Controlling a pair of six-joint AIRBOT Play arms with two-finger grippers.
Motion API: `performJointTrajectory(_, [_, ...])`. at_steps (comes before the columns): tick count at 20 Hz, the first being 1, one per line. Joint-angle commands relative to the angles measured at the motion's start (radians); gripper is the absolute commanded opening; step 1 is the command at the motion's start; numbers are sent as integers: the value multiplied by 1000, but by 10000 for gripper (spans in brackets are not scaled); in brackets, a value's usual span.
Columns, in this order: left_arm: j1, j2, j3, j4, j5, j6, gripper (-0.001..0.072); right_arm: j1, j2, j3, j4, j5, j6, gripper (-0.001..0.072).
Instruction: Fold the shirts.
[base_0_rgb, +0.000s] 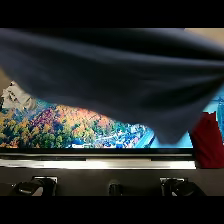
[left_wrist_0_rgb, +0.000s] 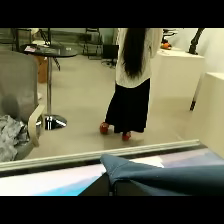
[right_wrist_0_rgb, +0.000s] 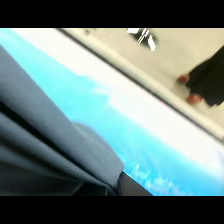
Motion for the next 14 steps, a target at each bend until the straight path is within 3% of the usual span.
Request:
performJointTrajectory(1, [3, 4, -50, 27, -129, -22, 31, 0, -25, -42, 98, 325, 2, 40])
performJointTrajectory(2, [3, -1, -114, 27, -170, -22, 30, 0, -42, -109, 198, 351, 6, 40])
performJointTrajectory(5, [3, -1, -376, 27, -186, -21, 31, -1, -45, -438, 429, 179, -19, 40])
performJointTrajectory(9, [3, -73, -665, 27, 2, -18, 32, -2, -158, -787, 305, -233, -68, 39])
performJointTrajectory(14, [6, -431, -648, 27, 188, -18, 33, -21, -541, -689, 255, -639, -80, 41])
